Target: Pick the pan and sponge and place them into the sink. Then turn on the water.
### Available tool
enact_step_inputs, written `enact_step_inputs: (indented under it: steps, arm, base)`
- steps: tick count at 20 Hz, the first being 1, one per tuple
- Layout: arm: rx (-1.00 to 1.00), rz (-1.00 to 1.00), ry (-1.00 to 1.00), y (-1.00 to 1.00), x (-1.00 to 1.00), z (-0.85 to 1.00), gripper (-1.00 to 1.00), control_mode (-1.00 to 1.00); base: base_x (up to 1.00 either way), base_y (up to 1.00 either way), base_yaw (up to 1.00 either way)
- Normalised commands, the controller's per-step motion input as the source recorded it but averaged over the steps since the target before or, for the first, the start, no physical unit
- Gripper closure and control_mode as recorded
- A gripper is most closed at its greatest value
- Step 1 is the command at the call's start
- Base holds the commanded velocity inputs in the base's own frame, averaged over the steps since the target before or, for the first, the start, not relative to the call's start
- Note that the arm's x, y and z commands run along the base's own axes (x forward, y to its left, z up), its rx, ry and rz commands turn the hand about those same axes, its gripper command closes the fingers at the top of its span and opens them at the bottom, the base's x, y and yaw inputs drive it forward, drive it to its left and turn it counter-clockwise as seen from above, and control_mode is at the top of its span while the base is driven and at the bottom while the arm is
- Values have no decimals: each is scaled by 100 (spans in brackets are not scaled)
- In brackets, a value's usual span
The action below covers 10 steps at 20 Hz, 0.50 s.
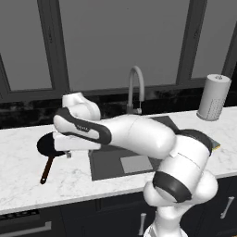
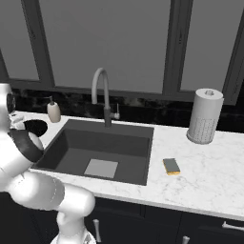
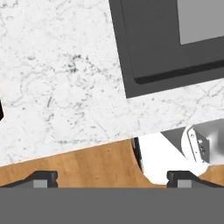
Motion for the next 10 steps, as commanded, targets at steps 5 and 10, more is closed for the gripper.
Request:
enact_step_inputs:
  steps: [5,10]
  arm:
    - [-13,-2,0,93,41,-11,-100,-100]
    - [0,0,0,43,10,-46,-100,-100]
  base:
    - [0,0,0]
    - [0,0,0]
